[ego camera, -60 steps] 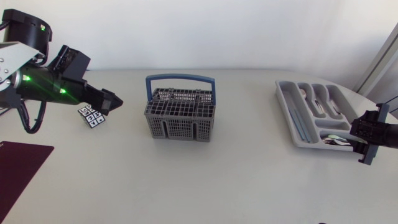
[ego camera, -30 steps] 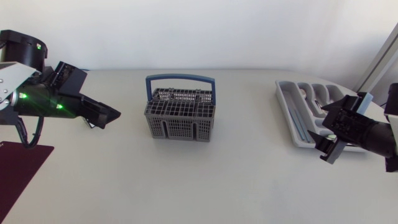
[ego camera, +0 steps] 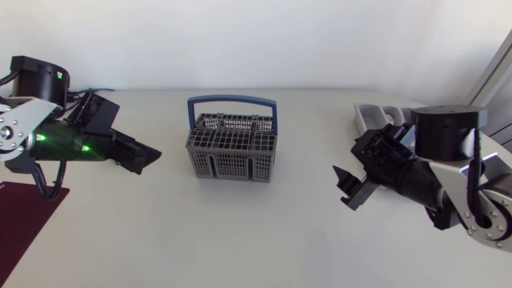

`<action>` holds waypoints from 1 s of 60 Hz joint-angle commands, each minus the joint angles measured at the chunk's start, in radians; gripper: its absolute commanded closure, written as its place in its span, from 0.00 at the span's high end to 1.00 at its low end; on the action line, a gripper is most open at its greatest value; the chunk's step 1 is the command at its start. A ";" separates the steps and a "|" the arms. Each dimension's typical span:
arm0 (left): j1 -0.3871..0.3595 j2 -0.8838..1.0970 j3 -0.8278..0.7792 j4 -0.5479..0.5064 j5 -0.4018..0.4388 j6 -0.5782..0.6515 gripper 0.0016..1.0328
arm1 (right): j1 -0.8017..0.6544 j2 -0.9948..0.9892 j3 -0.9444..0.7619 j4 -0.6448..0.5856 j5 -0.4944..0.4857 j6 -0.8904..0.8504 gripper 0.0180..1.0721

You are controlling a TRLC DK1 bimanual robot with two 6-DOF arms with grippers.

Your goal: Transfer all utensils from the basket to the drawer tray.

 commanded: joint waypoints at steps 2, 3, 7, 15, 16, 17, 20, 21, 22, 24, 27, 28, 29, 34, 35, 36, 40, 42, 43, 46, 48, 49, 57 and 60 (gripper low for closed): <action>0.000 0.004 -0.036 0.014 0.008 0.014 0.95 | 0.024 0.028 0.002 0.022 0.023 0.101 0.86; 0.000 -0.001 -0.045 0.020 0.008 0.014 0.95 | 0.025 0.030 0.000 0.027 0.023 0.109 0.86; 0.003 -0.022 -0.076 0.060 0.008 0.011 0.95 | 0.025 0.030 -0.003 0.040 0.025 0.130 0.86; 0.000 -0.063 -0.122 0.126 0.002 -0.018 0.95 | 0.030 0.011 -0.015 0.040 0.025 0.164 0.96; 0.000 -0.071 -0.125 0.126 -0.003 -0.032 0.95 | 0.030 0.004 -0.018 0.040 0.025 0.167 0.96; 0.001 -0.076 -0.126 0.127 -0.007 -0.038 0.95 | 0.031 -0.004 -0.023 0.040 0.025 0.172 0.96; 0.000 -0.096 -0.139 0.138 -0.019 -0.055 0.95 | 0.033 -0.026 -0.032 0.037 0.025 0.185 0.96; 0.001 -0.106 -0.145 0.146 -0.027 -0.061 0.95 | 0.034 -0.036 -0.037 0.037 0.025 0.187 0.96; 0.000 -0.122 -0.156 0.160 -0.038 -0.070 0.95 | 0.034 -0.050 -0.043 0.034 0.025 0.190 0.96; 0.001 -0.134 -0.163 0.170 -0.044 -0.081 0.95 | 0.034 -0.070 -0.047 0.030 0.026 0.199 0.96; 0.000 -0.156 -0.182 0.189 -0.067 -0.093 0.95 | 0.034 -0.101 -0.050 0.002 0.011 0.205 0.96; 0.000 -0.159 -0.185 0.190 -0.070 -0.093 0.95 | 0.037 -0.108 -0.049 -0.012 0.000 0.205 0.96; 0.000 -0.165 -0.189 0.193 -0.070 -0.093 0.95 | 0.037 -0.115 -0.047 -0.027 -0.014 0.207 0.96; -0.002 -0.214 -0.217 0.212 -0.070 -0.093 0.95 | 0.024 -0.158 -0.052 -0.046 0.003 0.265 0.95; -0.003 -0.229 -0.226 0.223 -0.070 -0.093 0.95 | 0.017 -0.170 -0.055 -0.049 0.002 0.277 0.95; -0.003 -0.237 -0.232 0.229 -0.070 -0.093 0.95 | 0.010 -0.181 -0.056 -0.053 0.002 0.285 0.95; -0.003 -0.298 -0.271 0.269 -0.070 -0.095 0.95 | -0.002 -0.201 -0.058 -0.072 0.005 0.294 0.95; -0.007 -0.318 -0.283 0.276 -0.070 -0.095 0.95 | -0.016 -0.204 -0.061 -0.076 0.006 0.294 0.95; -0.007 -0.327 -0.289 0.278 -0.070 -0.095 0.95 | -0.029 -0.205 -0.063 -0.076 0.005 0.293 0.95; -0.014 -0.360 -0.310 0.285 -0.070 -0.095 0.95 | -0.056 -0.217 -0.070 -0.076 -0.004 0.290 0.95; -0.014 -0.383 -0.326 0.290 -0.070 -0.095 0.95 | -0.065 -0.225 -0.075 -0.075 -0.004 0.287 0.95; -0.013 -0.389 -0.329 0.290 -0.070 -0.095 0.95 | -0.068 -0.230 -0.076 -0.075 -0.004 0.284 0.95; -0.010 -0.481 -0.386 0.304 -0.081 -0.101 0.95 | -0.091 -0.302 -0.099 -0.069 -0.006 0.238 0.95; -0.011 -0.501 -0.399 0.305 -0.090 -0.109 0.95 | -0.088 -0.320 -0.099 -0.078 -0.006 0.235 0.95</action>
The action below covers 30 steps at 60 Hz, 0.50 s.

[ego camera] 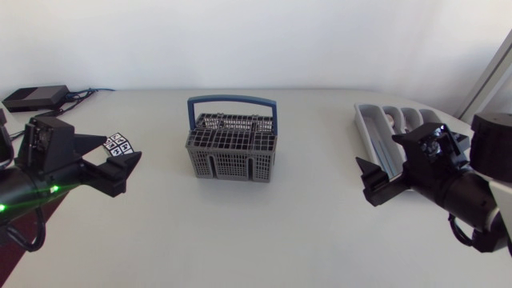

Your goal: Transfer all utensils from the basket to the drawer tray.

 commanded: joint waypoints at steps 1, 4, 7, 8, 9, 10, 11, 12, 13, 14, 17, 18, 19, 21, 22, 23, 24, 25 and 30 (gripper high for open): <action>-0.003 -0.051 -0.049 0.012 -0.013 -0.031 0.95 | -0.002 -0.045 -0.026 -0.014 -0.001 -0.018 0.95; -0.002 -0.072 -0.060 0.009 -0.016 -0.035 0.95 | 0.000 -0.066 -0.035 -0.014 -0.001 -0.036 0.95; 0.000 -0.087 -0.069 0.009 -0.025 -0.039 0.95 | -0.002 -0.080 -0.046 -0.013 0.001 -0.047 0.95; 0.001 -0.100 -0.076 0.009 -0.034 -0.039 0.95 | -0.003 -0.089 -0.051 -0.013 0.001 -0.053 0.95; 0.001 -0.110 -0.083 0.009 -0.044 -0.040 0.95 | -0.005 -0.098 -0.055 -0.013 0.003 -0.059 0.95; 0.001 -0.117 -0.086 0.009 -0.047 -0.040 0.95 | -0.005 -0.105 -0.060 -0.013 0.003 -0.063 0.95; 0.001 -0.127 -0.090 0.009 -0.054 -0.042 0.95 | -0.005 -0.114 -0.066 -0.013 0.004 -0.066 0.95; 0.000 -0.136 -0.093 0.009 -0.064 -0.051 0.95 | -0.006 -0.123 -0.071 -0.013 0.006 -0.072 0.95; 0.000 -0.153 -0.104 0.011 -0.071 -0.065 0.95 | -0.006 -0.135 -0.080 -0.011 0.010 -0.081 0.95; 0.000 -0.160 -0.106 0.011 -0.071 -0.066 0.95 | -0.006 -0.143 -0.084 -0.013 0.010 -0.086 0.95; 0.001 -0.187 -0.123 0.012 -0.093 -0.068 0.95 | -0.008 -0.181 -0.103 -0.010 0.016 -0.093 0.95; 0.000 -0.204 -0.135 0.017 -0.099 -0.068 0.95 | -0.013 -0.200 -0.114 -0.008 0.019 -0.102 0.95; 0.000 -0.213 -0.141 0.020 -0.102 -0.068 0.95 | -0.014 -0.209 -0.117 -0.008 0.021 -0.104 0.95; 0.000 -0.227 -0.150 0.023 -0.105 -0.068 0.95 | -0.025 -0.224 -0.123 -0.008 0.024 -0.105 0.95; 0.000 -0.232 -0.155 0.025 -0.108 -0.068 0.95 | -0.029 -0.229 -0.124 -0.008 0.024 -0.105 0.95; 0.000 -0.238 -0.158 0.025 -0.111 -0.068 0.95 | -0.037 -0.235 -0.126 -0.007 0.024 -0.105 0.95; 0.000 -0.241 -0.161 0.026 -0.113 -0.068 0.95 | -0.046 -0.241 -0.129 -0.005 0.024 -0.105 0.95; 0.001 -0.250 -0.169 0.028 -0.114 -0.068 0.95 | -0.055 -0.247 -0.134 -0.004 0.024 -0.105 0.95; 0.004 -0.293 -0.196 0.030 -0.127 -0.076 0.95 | -0.109 -0.278 -0.149 -0.001 0.024 -0.102 0.95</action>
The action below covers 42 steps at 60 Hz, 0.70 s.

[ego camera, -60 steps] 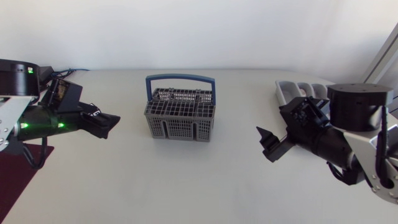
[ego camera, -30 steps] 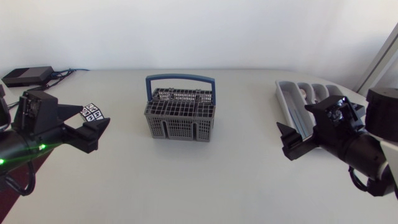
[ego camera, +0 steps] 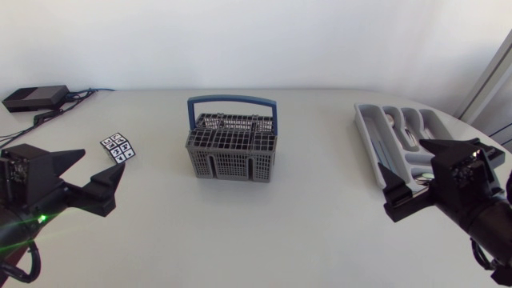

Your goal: Transfer all utensils from the basket to the drawer tray.

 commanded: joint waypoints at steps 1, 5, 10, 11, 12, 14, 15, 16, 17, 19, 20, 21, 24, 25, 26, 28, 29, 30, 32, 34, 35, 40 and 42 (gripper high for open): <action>0.005 -0.045 -0.048 0.018 -0.015 -0.028 0.95 | -0.047 -0.037 -0.036 0.006 0.007 -0.011 0.95; 0.008 -0.081 -0.071 0.022 -0.020 -0.044 0.95 | -0.055 -0.061 -0.050 0.007 0.003 0.013 0.95; 0.012 -0.123 -0.099 0.026 -0.027 -0.063 0.95 | -0.060 -0.064 -0.051 0.007 0.003 0.011 0.95; 0.013 -0.132 -0.105 0.027 -0.028 -0.067 0.95 | -0.061 -0.065 -0.052 0.007 0.003 0.010 0.95; 0.014 -0.142 -0.112 0.028 -0.030 -0.072 0.95 | -0.063 -0.067 -0.053 0.007 0.003 0.010 0.95; 0.015 -0.159 -0.123 0.030 -0.033 -0.079 0.95 | -0.066 -0.071 -0.056 0.007 0.003 0.011 0.95; 0.016 -0.166 -0.128 0.030 -0.034 -0.082 0.95 | -0.067 -0.072 -0.057 0.007 0.003 0.012 0.95; 0.017 -0.174 -0.133 0.031 -0.035 -0.086 0.95 | -0.068 -0.075 -0.058 0.007 0.003 0.014 0.95; 0.018 -0.185 -0.140 0.032 -0.037 -0.091 0.95 | -0.070 -0.078 -0.060 0.007 0.003 0.015 0.95; 0.020 -0.202 -0.152 0.034 -0.039 -0.098 0.95 | -0.072 -0.085 -0.064 0.007 0.003 0.017 0.95; 0.020 -0.209 -0.156 0.035 -0.041 -0.102 0.95 | -0.073 -0.088 -0.066 0.007 0.003 0.018 0.95; 0.021 -0.218 -0.162 0.035 -0.042 -0.105 0.95 | -0.074 -0.093 -0.068 0.007 0.004 0.020 0.95; 0.024 -0.245 -0.180 0.038 -0.046 -0.117 0.95 | -0.078 -0.112 -0.078 0.007 0.004 0.022 0.95; 0.024 -0.252 -0.185 0.039 -0.047 -0.121 0.95 | -0.079 -0.118 -0.081 0.009 0.004 0.022 0.95; 0.025 -0.260 -0.190 0.040 -0.049 -0.124 0.95 | -0.080 -0.125 -0.085 0.010 0.004 0.022 0.95; 0.027 -0.278 -0.202 0.041 -0.052 -0.132 0.95 | -0.082 -0.140 -0.093 0.011 0.004 0.021 0.95; 0.028 -0.287 -0.208 0.042 -0.053 -0.136 0.95 | -0.083 -0.146 -0.097 0.012 0.004 0.022 0.95; 0.029 -0.295 -0.213 0.043 -0.054 -0.140 0.95 | -0.085 -0.154 -0.100 0.011 0.005 0.022 0.95; 0.030 -0.314 -0.226 0.045 -0.057 -0.148 0.95 | -0.088 -0.168 -0.107 0.011 0.005 0.024 0.95; 0.032 -0.332 -0.238 0.047 -0.060 -0.156 0.95 | -0.091 -0.179 -0.114 0.010 0.006 0.025 0.95; 0.033 -0.340 -0.243 0.048 -0.061 -0.160 0.95 | -0.092 -0.186 -0.117 0.009 0.008 0.026 0.95; 0.037 -0.384 -0.272 0.052 -0.068 -0.179 0.95 | -0.101 -0.227 -0.135 0.004 0.010 0.041 0.95; 0.038 -0.399 -0.282 0.053 -0.071 -0.186 0.95 | -0.103 -0.244 -0.142 0.002 0.012 0.043 0.95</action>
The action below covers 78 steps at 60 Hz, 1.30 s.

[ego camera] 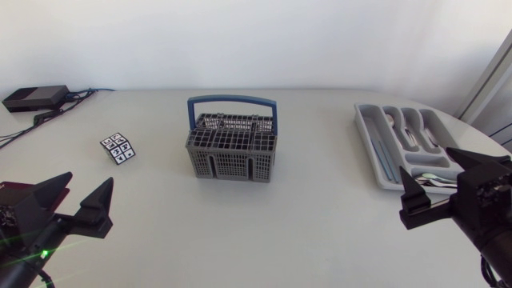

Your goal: Transfer all utensils from the basket to the drawer tray.

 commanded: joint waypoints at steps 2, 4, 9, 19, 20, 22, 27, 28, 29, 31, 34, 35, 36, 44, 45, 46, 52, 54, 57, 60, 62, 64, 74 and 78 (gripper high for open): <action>0.011 -0.052 -0.051 0.017 -0.009 -0.049 0.95 | -0.015 -0.065 -0.049 -0.003 0.010 0.032 0.95; 0.014 -0.081 -0.069 0.020 -0.014 -0.062 0.95 | -0.020 -0.117 -0.067 -0.009 0.021 0.035 0.95; 0.018 -0.125 -0.099 0.024 -0.020 -0.082 0.95 | -0.026 -0.188 -0.091 -0.034 0.027 0.050 0.95; 0.020 -0.148 -0.114 0.027 -0.024 -0.092 0.94 | -0.040 -0.272 -0.132 -0.062 0.035 0.088 0.95; 0.020 -0.148 -0.114 0.027 -0.024 -0.092 0.94 | -0.042 -0.273 -0.133 -0.061 0.033 0.094 0.95; 0.020 -0.148 -0.114 0.027 -0.024 -0.092 0.94 | -0.044 -0.275 -0.136 -0.058 0.029 0.107 0.95; 0.020 -0.148 -0.114 0.027 -0.024 -0.092 0.94 | -0.051 -0.279 -0.145 -0.050 0.017 0.141 0.95; 0.020 -0.148 -0.114 0.027 -0.024 -0.092 0.94 | -0.052 -0.280 -0.146 -0.049 0.015 0.146 0.95; 0.020 -0.148 -0.114 0.027 -0.024 -0.092 0.94 | -0.054 -0.281 -0.148 -0.047 0.012 0.155 0.95; 0.020 -0.148 -0.114 0.027 -0.024 -0.092 0.94 | -0.057 -0.282 -0.152 -0.044 0.008 0.168 0.95; 0.020 -0.148 -0.114 0.027 -0.024 -0.092 0.94 | -0.060 -0.285 -0.156 -0.040 0.001 0.187 0.95; 0.020 -0.148 -0.114 0.027 -0.024 -0.092 0.94 | -0.062 -0.286 -0.158 -0.038 -0.002 0.195 0.95; 0.020 -0.148 -0.114 0.027 -0.024 -0.092 0.94 | -0.064 -0.287 -0.160 -0.036 -0.004 0.203 0.95; 0.020 -0.148 -0.114 0.027 -0.024 -0.092 0.94 | -0.075 -0.294 -0.174 -0.023 -0.024 0.259 0.95; 0.020 -0.148 -0.114 0.027 -0.024 -0.092 0.94 | -0.076 -0.295 -0.176 -0.021 -0.026 0.265 0.95; 0.020 -0.148 -0.114 0.027 -0.024 -0.092 0.94 | -0.077 -0.295 -0.177 -0.020 -0.028 0.270 0.95; 0.020 -0.148 -0.114 0.027 -0.024 -0.092 0.94 | -0.086 -0.300 -0.188 -0.011 -0.042 0.312 0.95; 0.020 -0.148 -0.114 0.027 -0.024 -0.092 0.94 | -0.089 -0.302 -0.191 -0.008 -0.047 0.326 0.95; 0.020 -0.148 -0.114 0.027 -0.024 -0.092 0.94 | -0.093 -0.305 -0.196 -0.003 -0.054 0.347 0.95; 0.020 -0.148 -0.114 0.027 -0.024 -0.092 0.94 | -0.097 -0.308 -0.202 0.002 -0.061 0.369 0.95; 0.020 -0.148 -0.114 0.027 -0.024 -0.092 0.94 | -0.100 -0.309 -0.205 0.005 -0.066 0.381 0.95; 0.020 -0.148 -0.114 0.027 -0.024 -0.092 0.94 | -0.103 -0.311 -0.208 0.009 -0.071 0.395 0.95; 0.020 -0.148 -0.114 0.027 -0.024 -0.092 0.94 | -0.117 -0.320 -0.226 0.025 -0.095 0.465 0.95; 0.020 -0.148 -0.114 0.027 -0.024 -0.092 0.94 | -0.118 -0.320 -0.227 0.026 -0.096 0.470 0.95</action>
